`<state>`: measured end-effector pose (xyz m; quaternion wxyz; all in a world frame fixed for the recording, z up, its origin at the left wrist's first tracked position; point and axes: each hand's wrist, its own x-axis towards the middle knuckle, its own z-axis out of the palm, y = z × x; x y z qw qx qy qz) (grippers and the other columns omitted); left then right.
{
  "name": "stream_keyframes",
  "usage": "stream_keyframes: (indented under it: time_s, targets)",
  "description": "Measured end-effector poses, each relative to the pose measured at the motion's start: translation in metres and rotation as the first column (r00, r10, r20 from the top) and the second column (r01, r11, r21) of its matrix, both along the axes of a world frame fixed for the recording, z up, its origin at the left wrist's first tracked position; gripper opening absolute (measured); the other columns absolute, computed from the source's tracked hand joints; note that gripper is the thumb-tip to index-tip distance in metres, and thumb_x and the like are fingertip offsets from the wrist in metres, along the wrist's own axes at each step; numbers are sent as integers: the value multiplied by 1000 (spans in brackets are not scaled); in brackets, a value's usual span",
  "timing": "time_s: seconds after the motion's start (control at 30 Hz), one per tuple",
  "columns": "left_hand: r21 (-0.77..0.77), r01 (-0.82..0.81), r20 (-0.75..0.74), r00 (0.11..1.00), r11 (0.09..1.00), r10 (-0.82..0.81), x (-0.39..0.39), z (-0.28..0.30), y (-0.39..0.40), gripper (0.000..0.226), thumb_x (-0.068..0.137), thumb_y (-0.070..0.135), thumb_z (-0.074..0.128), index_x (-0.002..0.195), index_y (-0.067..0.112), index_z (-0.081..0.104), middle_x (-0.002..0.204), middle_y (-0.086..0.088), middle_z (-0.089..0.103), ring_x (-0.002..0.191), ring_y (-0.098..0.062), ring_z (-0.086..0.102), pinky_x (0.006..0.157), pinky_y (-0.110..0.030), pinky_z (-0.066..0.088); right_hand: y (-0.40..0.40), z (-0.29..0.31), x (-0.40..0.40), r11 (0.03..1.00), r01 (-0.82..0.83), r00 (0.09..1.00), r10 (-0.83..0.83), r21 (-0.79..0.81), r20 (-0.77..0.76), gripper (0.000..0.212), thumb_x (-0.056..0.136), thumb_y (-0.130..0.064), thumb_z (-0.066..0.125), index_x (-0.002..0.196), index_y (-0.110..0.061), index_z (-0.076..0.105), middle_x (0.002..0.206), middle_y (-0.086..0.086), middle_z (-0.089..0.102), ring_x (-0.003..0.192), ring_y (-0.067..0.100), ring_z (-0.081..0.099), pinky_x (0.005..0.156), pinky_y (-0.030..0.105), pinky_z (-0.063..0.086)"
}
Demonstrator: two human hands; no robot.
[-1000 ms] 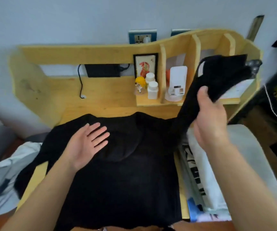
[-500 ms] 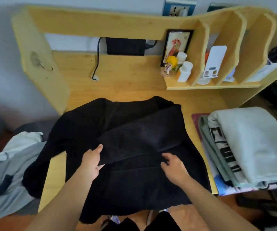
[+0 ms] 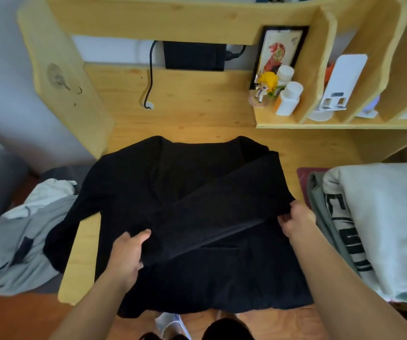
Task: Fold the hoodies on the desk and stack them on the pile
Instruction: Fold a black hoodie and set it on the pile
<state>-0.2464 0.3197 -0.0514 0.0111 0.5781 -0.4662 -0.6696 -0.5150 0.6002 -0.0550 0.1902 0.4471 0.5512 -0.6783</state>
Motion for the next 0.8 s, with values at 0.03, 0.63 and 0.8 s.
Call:
stream_keyframes:
  time_s: [0.03, 0.63, 0.8]
  targets:
    - [-12, 54, 50, 997, 998, -54, 2, -5, 4, 24, 96, 16, 67, 119, 23, 64, 112, 0, 71, 103, -27, 68, 88, -50, 59, 7, 1, 1, 992, -27, 999, 29, 123, -16, 32, 97, -10, 53, 128, -12, 59, 122, 5, 63, 97, 23, 62, 76, 37, 53]
    - [-320, 807, 602, 577, 496, -551, -22, -55, -2, 43, 103, 39, 52, 141, 19, 51, 123, -3, 59, 117, -25, 58, 98, -45, 51, -54, -60, -68, -381, -475, -42, 910, 793, 412, 68, 103, -61, 10, 160, -31, -10, 170, -2, -9, 156, 21, -10, 126, 47, -3]
    - [-395, 858, 665, 514, 329, -541, -20, -58, 11, 54, 104, 45, 46, 154, 31, 31, 127, 3, 42, 116, -16, 47, 94, -37, 51, -50, -72, -91, -489, -434, -66, 855, 757, 515, 71, 102, -62, 10, 161, -26, -8, 169, -2, -15, 155, 20, -15, 126, 45, -3]
